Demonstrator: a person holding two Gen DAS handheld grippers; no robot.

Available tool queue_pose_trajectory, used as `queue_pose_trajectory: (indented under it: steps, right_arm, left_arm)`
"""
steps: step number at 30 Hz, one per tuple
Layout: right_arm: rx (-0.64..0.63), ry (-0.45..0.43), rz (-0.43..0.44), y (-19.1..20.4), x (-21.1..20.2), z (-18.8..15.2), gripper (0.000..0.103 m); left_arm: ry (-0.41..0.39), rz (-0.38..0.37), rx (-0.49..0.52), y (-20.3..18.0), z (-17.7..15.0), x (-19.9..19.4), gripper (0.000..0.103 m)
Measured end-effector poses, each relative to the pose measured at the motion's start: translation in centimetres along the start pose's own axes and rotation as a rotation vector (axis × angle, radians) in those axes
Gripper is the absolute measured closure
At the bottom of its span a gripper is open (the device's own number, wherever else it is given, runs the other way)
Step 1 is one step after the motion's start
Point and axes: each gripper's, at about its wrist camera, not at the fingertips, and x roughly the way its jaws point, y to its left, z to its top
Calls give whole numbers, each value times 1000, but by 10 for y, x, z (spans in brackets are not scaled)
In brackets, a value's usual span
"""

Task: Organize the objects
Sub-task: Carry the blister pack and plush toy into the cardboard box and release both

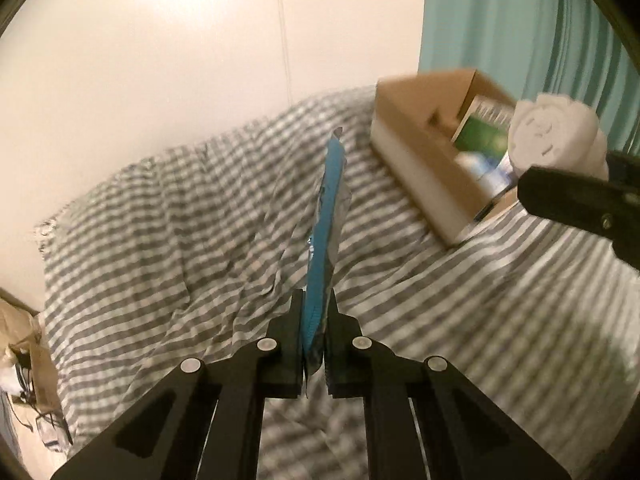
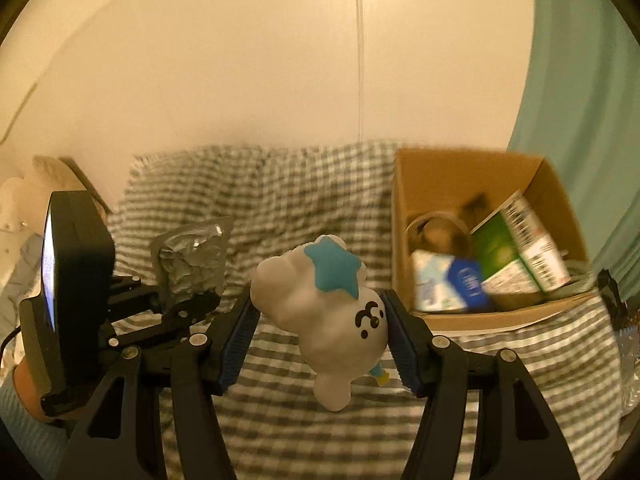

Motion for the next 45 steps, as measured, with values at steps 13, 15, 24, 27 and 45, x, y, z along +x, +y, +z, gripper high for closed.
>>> queue_pose_trajectory:
  steps: [13,15,24,27,45]
  right_arm:
    - [-54,-173,-59,-58,-115,52,42]
    - [-72,-181,-89,-72,-118,68,42]
    - [-35,-101,-156,-146,-38,113,42]
    - [-16,-62,-181,-165,-4,114,42]
    - [137,-87,-146,-219,50,103,21]
  left_arm:
    - [-174,-56,-18,-76,93,-78,95]
    - [-181,-82,-21,-88,103,-72,95]
    - [-79,-121,-4,-125,146,21,95]
    - [-33,-123,-6,-130,152,59,95]
    - [-15,-111,-35,-132,159,86,36]
